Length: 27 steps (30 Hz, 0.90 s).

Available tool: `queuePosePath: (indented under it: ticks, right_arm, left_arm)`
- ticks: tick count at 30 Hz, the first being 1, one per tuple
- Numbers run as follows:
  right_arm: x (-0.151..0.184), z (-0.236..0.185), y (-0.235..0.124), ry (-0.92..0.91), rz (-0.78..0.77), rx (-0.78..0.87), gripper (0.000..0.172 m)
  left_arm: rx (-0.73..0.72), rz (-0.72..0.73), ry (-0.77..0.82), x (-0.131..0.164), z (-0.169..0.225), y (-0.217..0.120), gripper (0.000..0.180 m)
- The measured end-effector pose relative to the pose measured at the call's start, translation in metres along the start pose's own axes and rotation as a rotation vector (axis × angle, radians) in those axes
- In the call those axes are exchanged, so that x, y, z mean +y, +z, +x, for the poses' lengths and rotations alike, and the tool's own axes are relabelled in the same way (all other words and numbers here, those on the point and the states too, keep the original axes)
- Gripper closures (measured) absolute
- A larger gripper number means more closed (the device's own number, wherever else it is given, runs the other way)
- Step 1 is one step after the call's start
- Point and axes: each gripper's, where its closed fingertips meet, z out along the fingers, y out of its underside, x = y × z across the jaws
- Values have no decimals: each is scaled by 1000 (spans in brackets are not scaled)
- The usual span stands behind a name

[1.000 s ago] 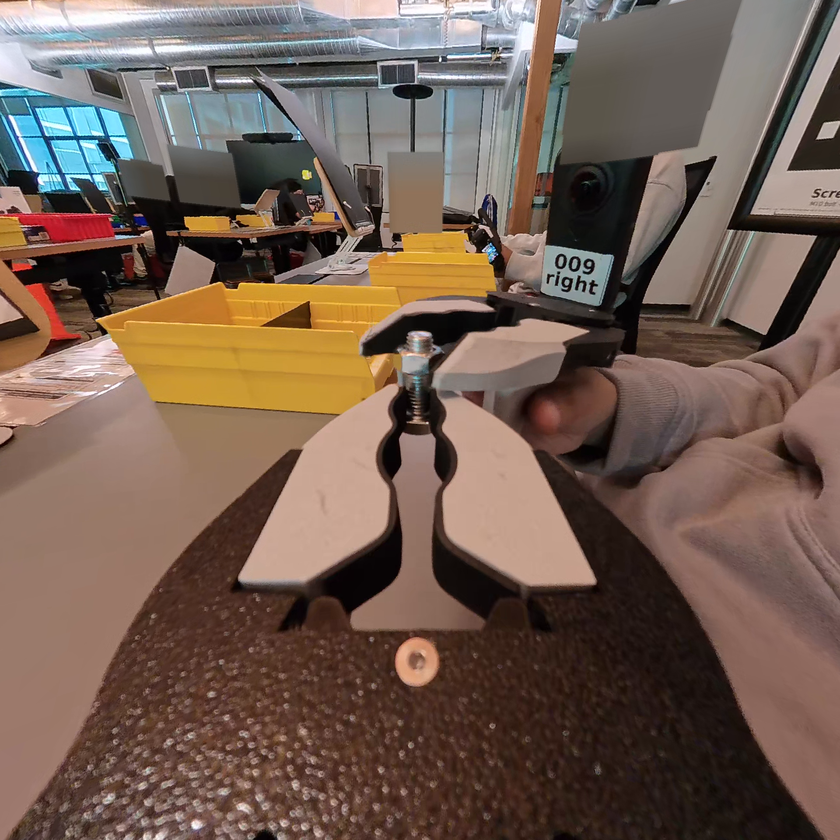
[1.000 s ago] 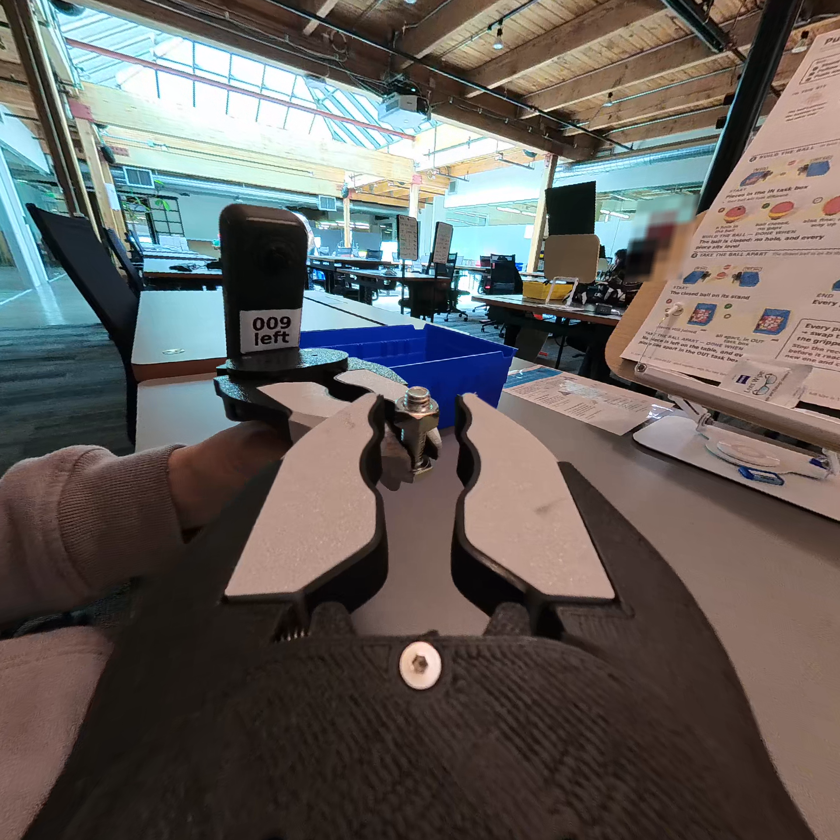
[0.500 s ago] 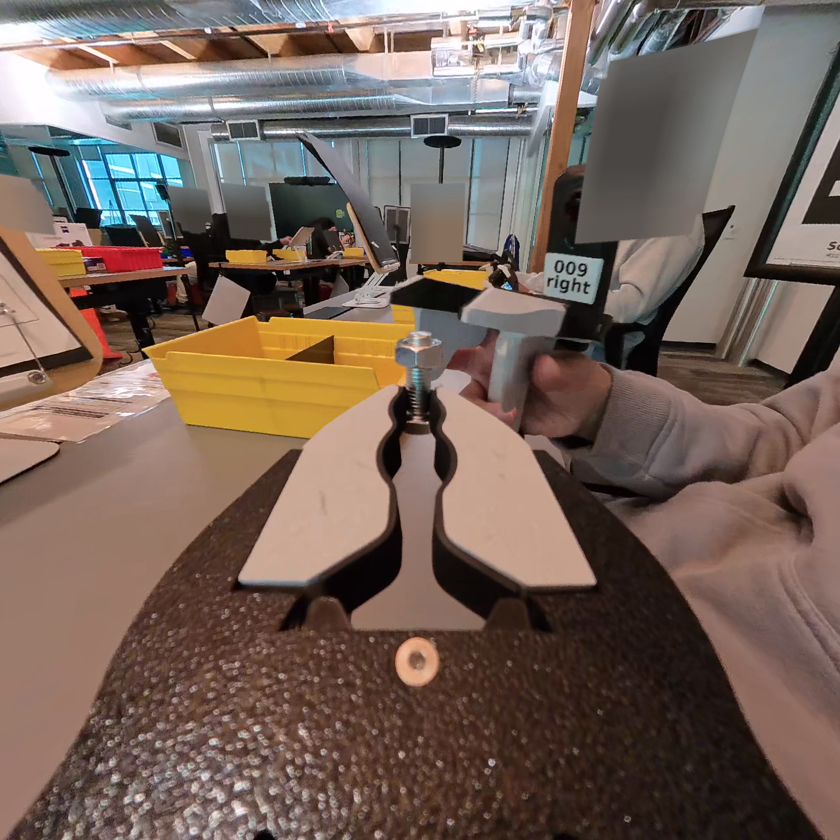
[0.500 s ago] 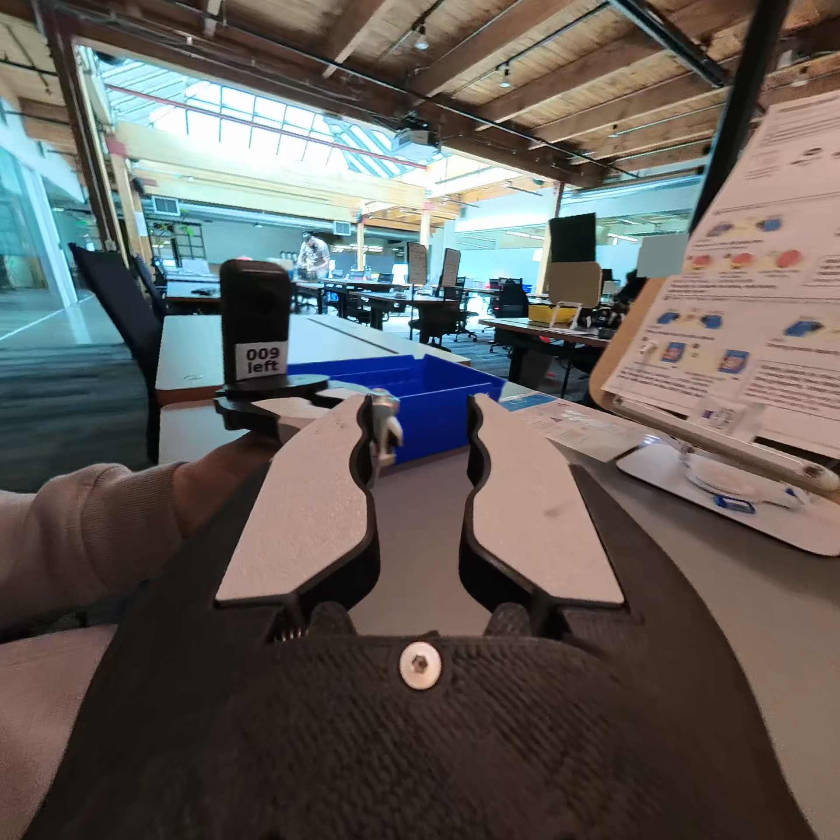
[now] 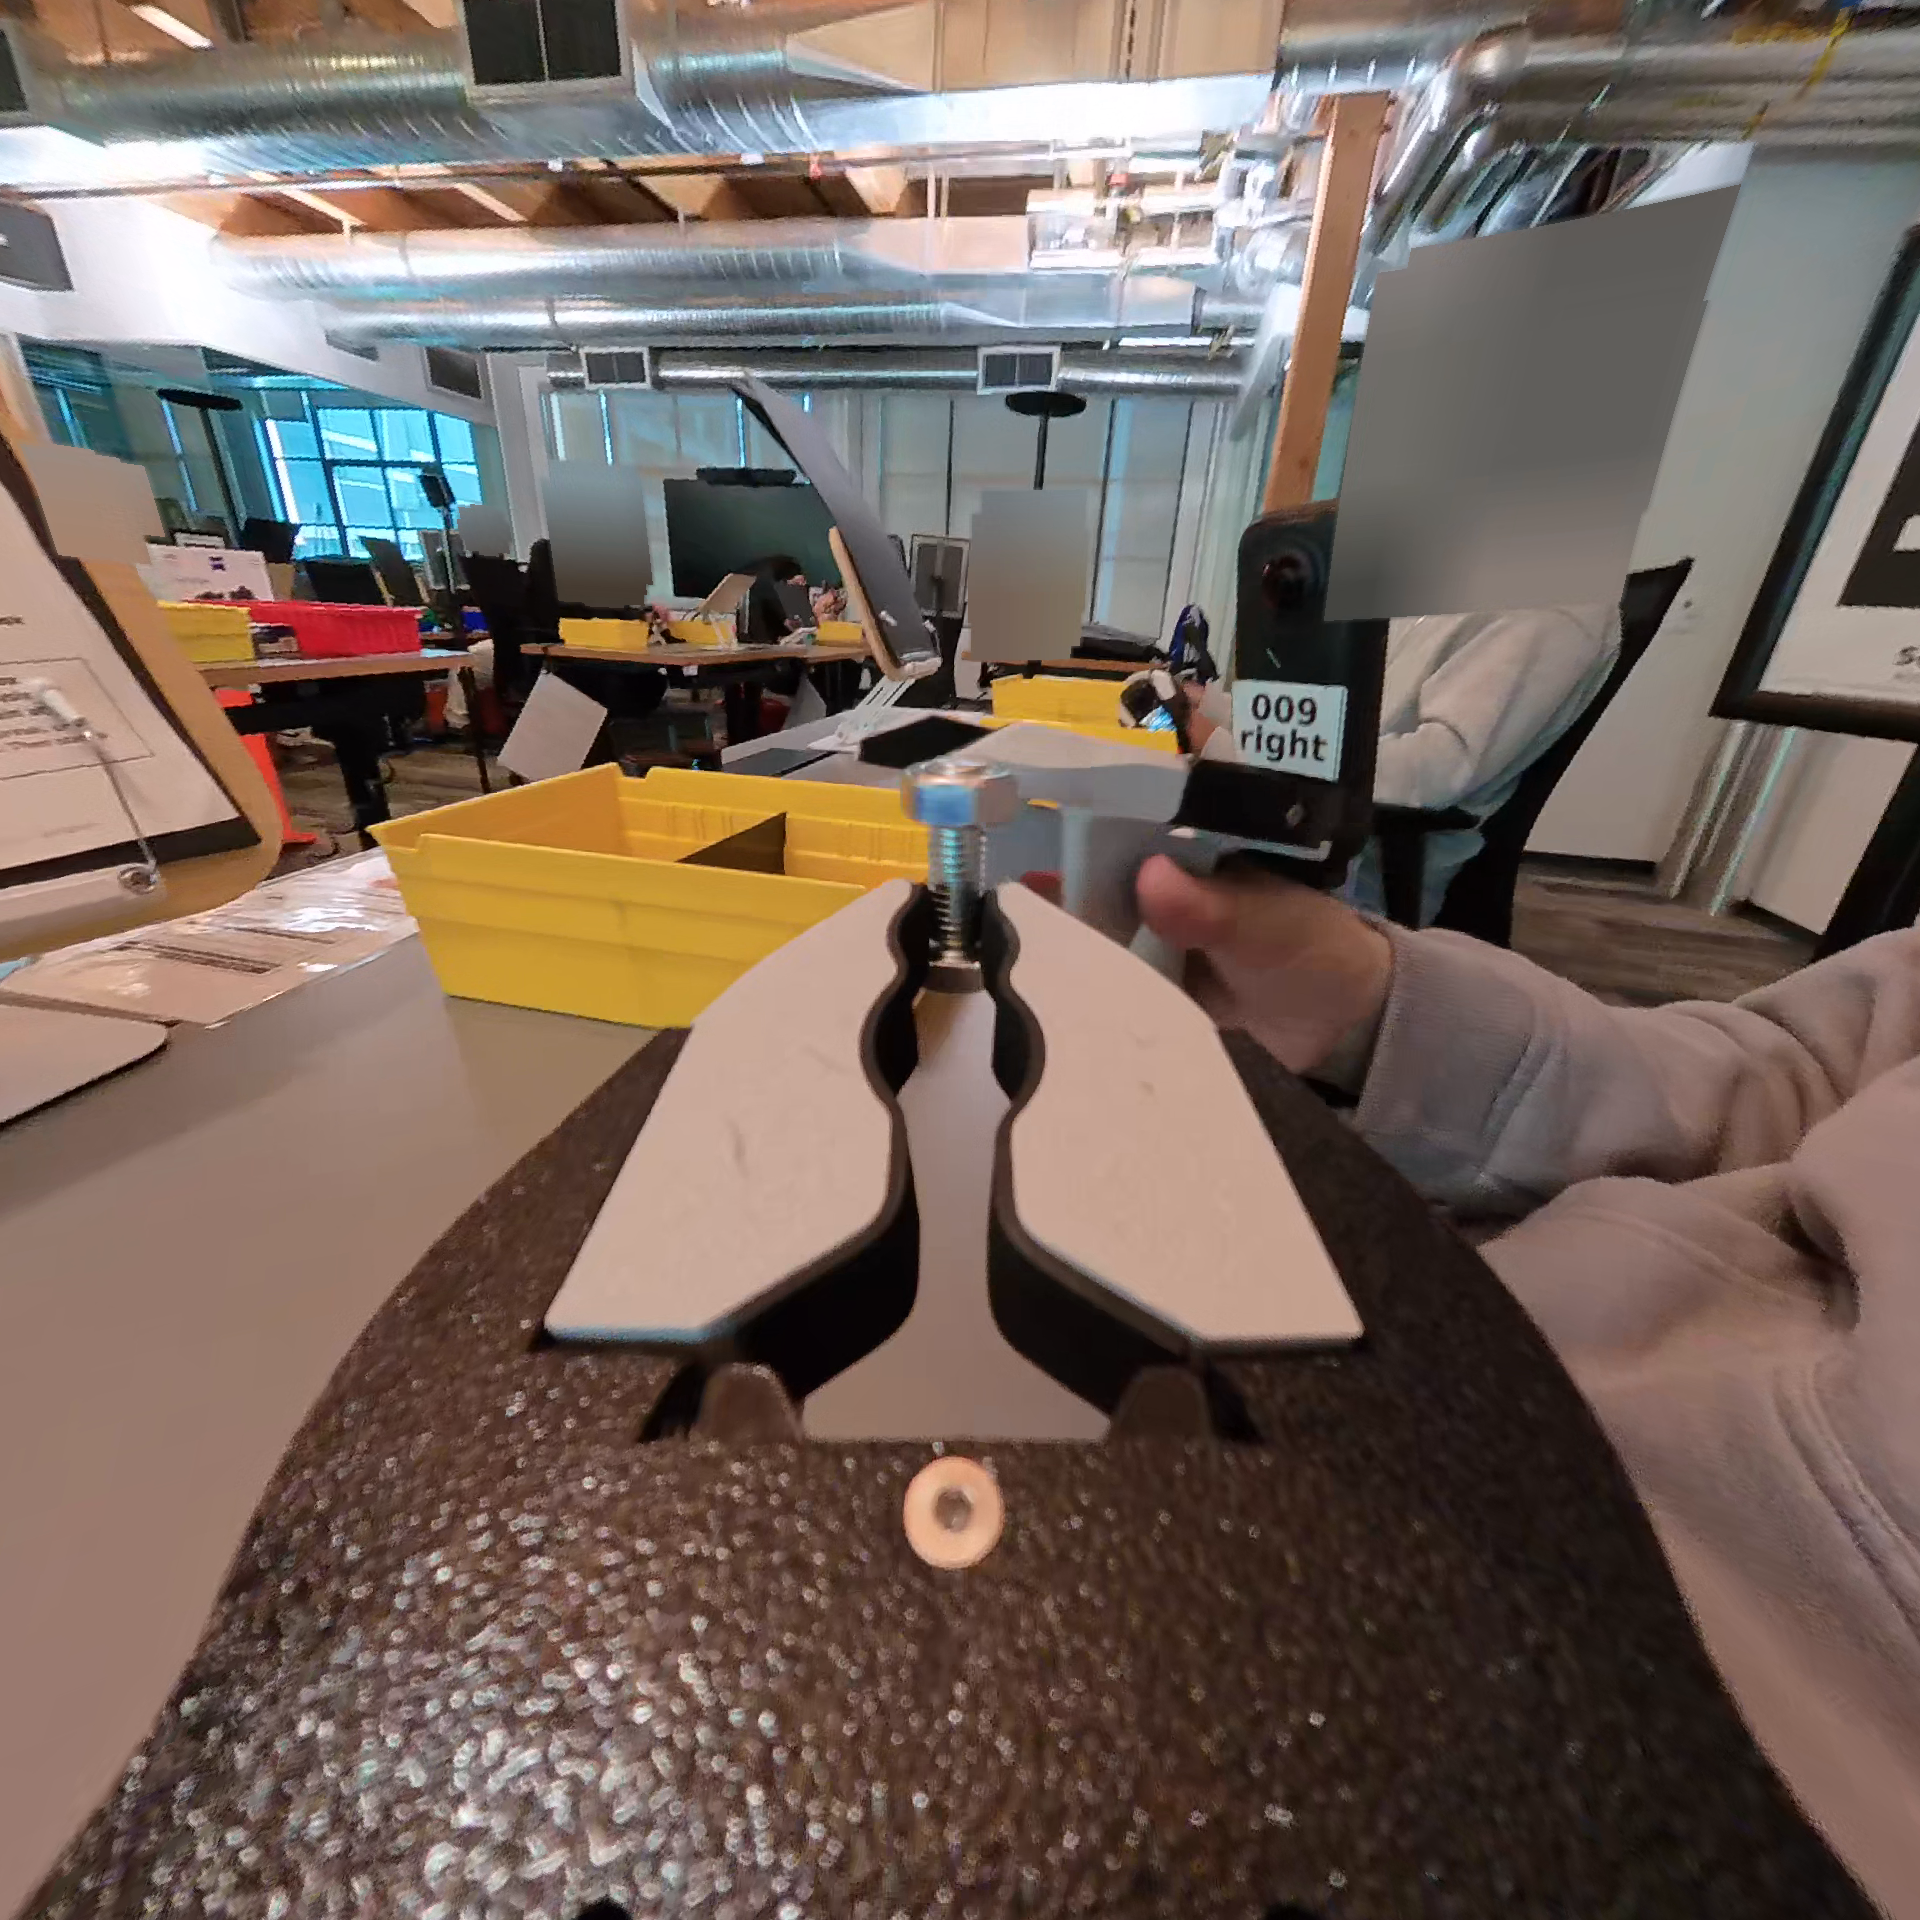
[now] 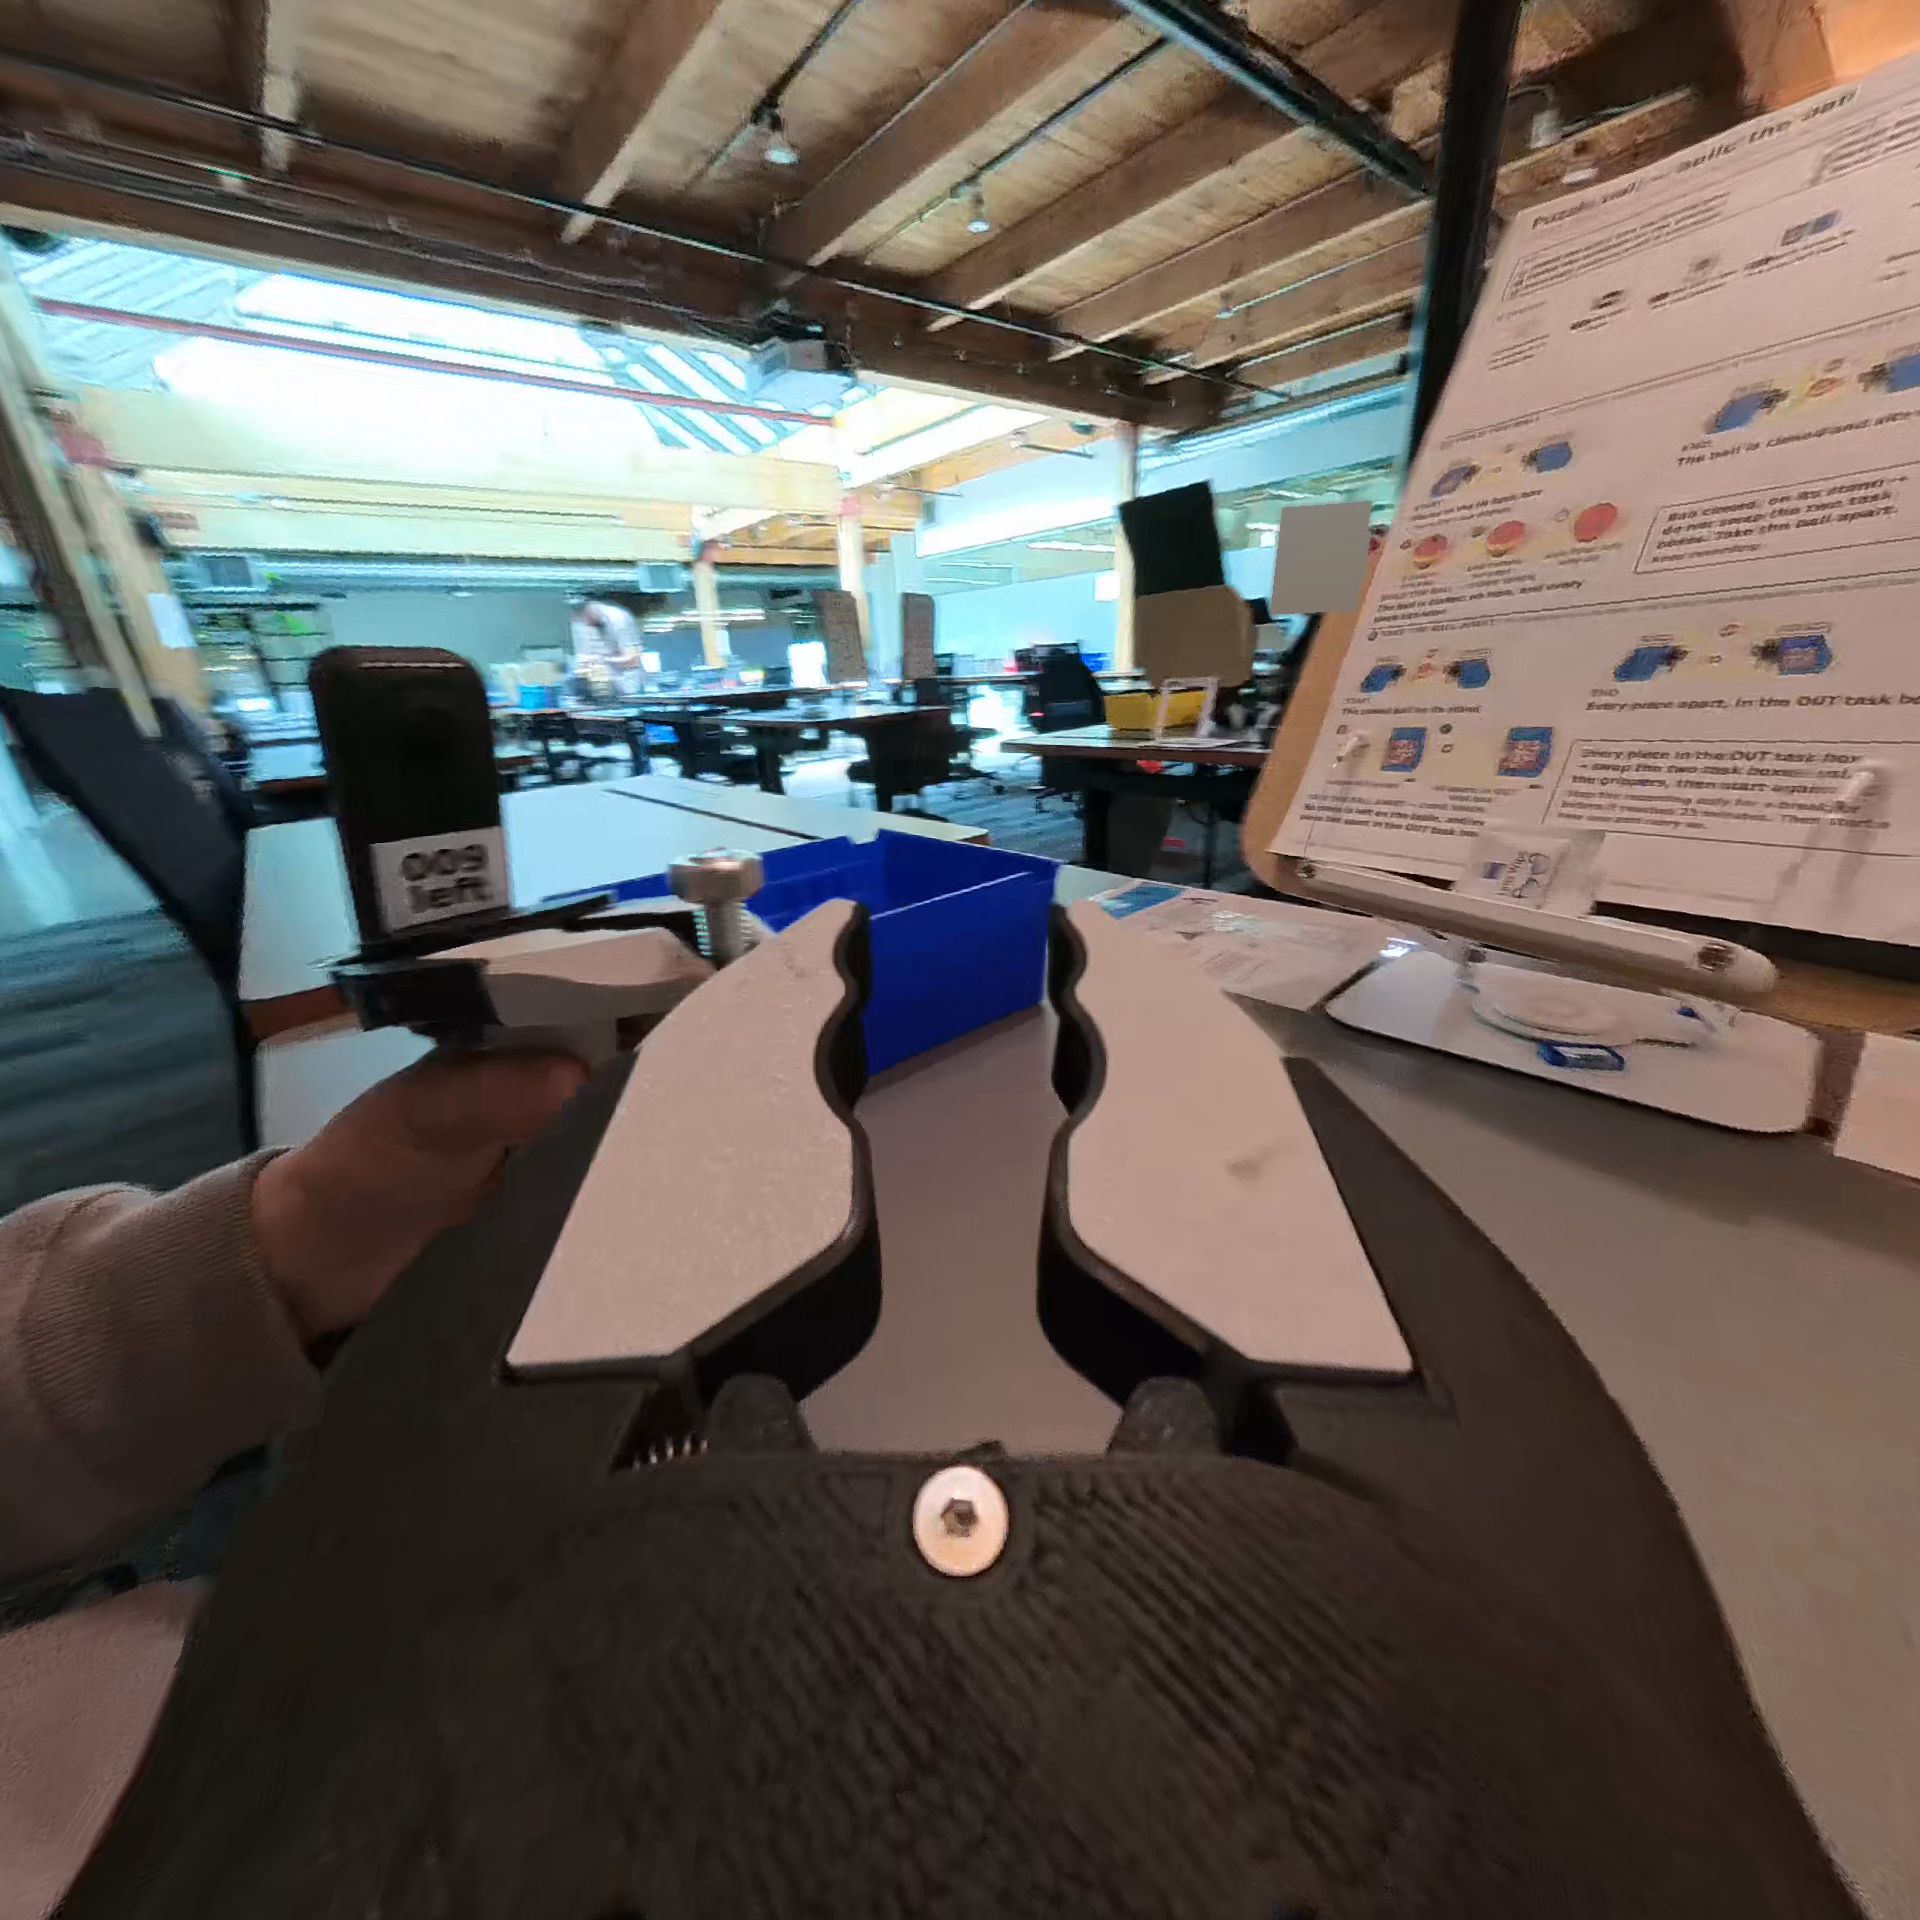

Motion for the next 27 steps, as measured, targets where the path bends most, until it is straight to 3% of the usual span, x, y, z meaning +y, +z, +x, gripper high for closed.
queuePosePath:
  ticks: [3, 7, 13, 14, 17, 22, 27]
  right_arm:
    - [-4, -27, 2, -2, 6, -128, 136]
    - [4, -47, 10, -69, -29, -161, 141]
    - [0, -38, 8, -74, -30, -123, 144]
    - [-3, -30, 6, -75, -20, -86, 151]
    - [-9, -3, -2, -27, 1, 4, 145]
    - [-8, -43, 5, -35, -17, -169, 136]
    - [3, -39, 10, -81, -60, -108, 138]
  left_arm:
    - [0, -20, 18, 3, 3, 4, 172]
    - [12, -37, 28, 8, 10, 11, 172]
    - [-8, -10, 19, 3, 7, 9, 172]
    - [-6, 5, 16, 0, 6, 7, 172]
    - [-15, 8, 13, -2, 3, 3, 172]
    - [2, -18, 22, 6, 11, 14, 172]
    - [-12, -31, 46, 7, 15, 18, 172]
